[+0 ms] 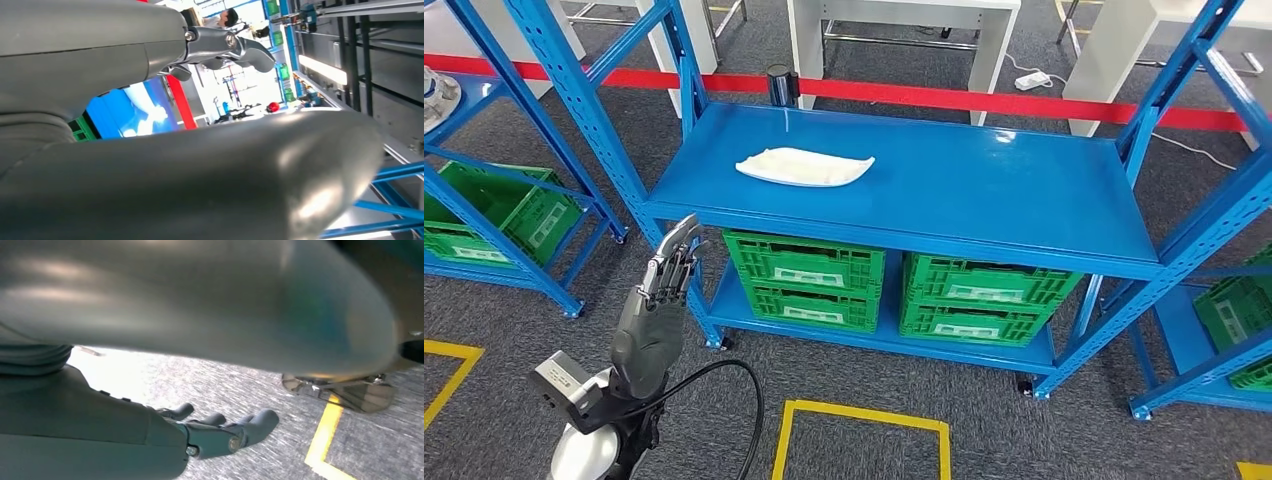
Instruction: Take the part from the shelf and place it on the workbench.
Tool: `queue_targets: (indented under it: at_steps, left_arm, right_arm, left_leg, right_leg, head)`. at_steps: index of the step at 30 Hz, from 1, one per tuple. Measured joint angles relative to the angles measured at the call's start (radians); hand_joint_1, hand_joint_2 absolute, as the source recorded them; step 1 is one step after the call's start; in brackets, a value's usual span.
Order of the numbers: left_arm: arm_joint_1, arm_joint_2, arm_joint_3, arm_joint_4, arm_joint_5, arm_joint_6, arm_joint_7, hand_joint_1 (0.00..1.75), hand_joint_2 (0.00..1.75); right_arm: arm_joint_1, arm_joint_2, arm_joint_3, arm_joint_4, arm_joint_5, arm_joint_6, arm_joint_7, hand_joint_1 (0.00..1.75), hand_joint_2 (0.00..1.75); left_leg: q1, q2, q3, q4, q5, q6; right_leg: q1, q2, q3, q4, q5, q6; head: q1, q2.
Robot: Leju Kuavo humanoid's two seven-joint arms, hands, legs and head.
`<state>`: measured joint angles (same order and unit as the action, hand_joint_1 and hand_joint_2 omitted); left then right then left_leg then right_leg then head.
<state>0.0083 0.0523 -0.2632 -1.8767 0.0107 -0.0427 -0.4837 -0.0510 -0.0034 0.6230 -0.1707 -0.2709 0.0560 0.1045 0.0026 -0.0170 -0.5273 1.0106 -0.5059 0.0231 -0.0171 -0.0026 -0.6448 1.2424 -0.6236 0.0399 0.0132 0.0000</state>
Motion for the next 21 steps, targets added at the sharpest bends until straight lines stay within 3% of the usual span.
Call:
queue_targets:
  at_steps: [2, 3, 4, 6, 8, 10, 13, 14, 15, 17, 18, 21]
  left_arm:
    - [-0.001, 0.0, 0.0, 0.001, -0.001, 0.0, 0.0, 0.0, 0.0]
    - [-0.002, 0.0, -0.001, 0.001, -0.001, 0.0, 0.0, 0.0, 0.0]
    - [-0.003, 0.0, -0.001, 0.001, -0.001, -0.001, 0.001, 0.0, 0.0]
    - [-0.006, 0.001, -0.002, 0.001, -0.002, -0.002, 0.002, 0.0, 0.0]
    - [-0.007, 0.002, -0.004, -0.001, -0.002, -0.003, 0.002, 0.0, 0.0]
    - [-0.008, 0.004, -0.005, -0.002, -0.002, -0.004, 0.002, 0.0, 0.0]
    - [-0.005, 0.007, -0.007, -0.002, -0.002, -0.004, 0.002, 0.0, 0.0]
    - [-0.004, 0.008, -0.007, -0.001, -0.002, -0.004, 0.002, 0.0, 0.0]
    - [-0.004, 0.009, -0.007, -0.001, -0.002, -0.004, 0.003, 0.0, 0.0]
    - [-0.005, 0.01, -0.008, -0.002, -0.001, -0.006, 0.006, 0.0, 0.0]
    - [-0.006, 0.011, -0.009, -0.002, -0.001, -0.007, 0.008, 0.0, 0.0]
    - [-0.006, 0.012, -0.01, -0.006, 0.0, -0.01, 0.014, 0.0, 0.0]
  right_arm:
    - [0.002, 0.0, 0.0, 0.001, -0.002, 0.0, -0.001, 0.0, 0.0]
    - [0.001, 0.0, 0.0, 0.002, -0.004, 0.0, -0.003, 0.0, 0.0]
    - [0.0, 0.0, 0.0, 0.003, -0.008, 0.0, -0.005, 0.0, 0.0]
    - [-0.001, 0.0, 0.0, 0.004, -0.015, 0.0, -0.01, 0.0, 0.0]
    - [0.0, 0.0, -0.001, 0.004, -0.017, -0.001, -0.014, 0.0, 0.0]
    - [-0.002, -0.001, -0.001, 0.005, -0.018, -0.008, -0.015, 0.0, 0.0]
    - [0.0, -0.002, -0.001, 0.005, -0.018, -0.021, -0.015, 0.0, 0.0]
    - [0.001, -0.002, -0.001, 0.005, -0.018, -0.022, -0.015, 0.0, 0.0]
    - [0.002, -0.002, -0.001, 0.005, -0.018, -0.022, -0.015, 0.0, 0.0]
    - [0.001, -0.001, -0.001, 0.005, -0.018, -0.022, -0.015, 0.0, 0.0]
    - [0.0, -0.001, -0.001, 0.005, -0.018, -0.022, -0.015, 0.0, 0.0]
    - [-0.002, 0.001, -0.001, 0.005, -0.018, -0.026, -0.015, 0.0, 0.0]
  left_leg:
    - [0.0, -0.001, 0.023, 0.001, -0.018, -0.007]
    - [-0.001, -0.002, 0.031, 0.002, -0.026, -0.012]
    - [-0.002, -0.003, 0.036, 0.001, -0.034, -0.019]
    - [-0.003, -0.004, 0.046, 0.01, -0.039, -0.034]
    - [-0.001, 0.0, 0.05, 0.036, -0.045, -0.045]
    - [0.001, 0.006, 0.009, 0.115, -0.076, -0.053]
    - [0.003, 0.008, -0.105, 0.273, -0.135, -0.061]
    - [0.003, 0.008, -0.127, 0.283, -0.127, -0.062]
    - [0.003, 0.009, -0.132, 0.256, -0.096, -0.06]
    - [0.001, 0.012, -0.103, 0.134, -0.002, -0.05]
    - [-0.002, 0.016, -0.091, 0.081, 0.017, -0.044]
    - [-0.01, 0.018, -0.076, 0.03, 0.009, -0.024]
  right_leg:
    - [0.001, 0.0, 0.024, -0.121, 0.096, -0.006]
    - [0.003, -0.001, 0.035, -0.166, 0.115, -0.012]
    - [0.006, -0.003, 0.043, -0.191, 0.121, -0.02]
    - [0.009, -0.003, 0.05, -0.199, 0.113, -0.038]
    - [0.006, -0.002, 0.071, -0.206, 0.125, -0.054]
    - [0.005, -0.003, 0.089, -0.209, 0.118, -0.065]
    - [0.006, -0.003, 0.106, -0.208, 0.098, -0.069]
    - [0.006, -0.003, 0.113, -0.208, 0.091, -0.068]
    - [0.006, -0.002, 0.123, -0.208, 0.084, -0.066]
    - [0.006, -0.002, 0.144, -0.209, 0.068, -0.062]
    - [0.006, -0.002, 0.152, -0.211, 0.061, -0.058]
    - [0.007, -0.004, 0.168, -0.214, 0.056, -0.037]
  head:
    - [0.001, 0.0]
    - [0.002, 0.0]
    - [0.003, 0.0]
    - [0.003, 0.0]
    - [0.001, 0.0]
    - [-0.004, 0.0]
    - [-0.009, 0.0]
    - [-0.009, 0.0]
    - [-0.01, 0.0]
    - [-0.01, 0.0]
    - [-0.011, 0.0]
    - [-0.013, 0.0]
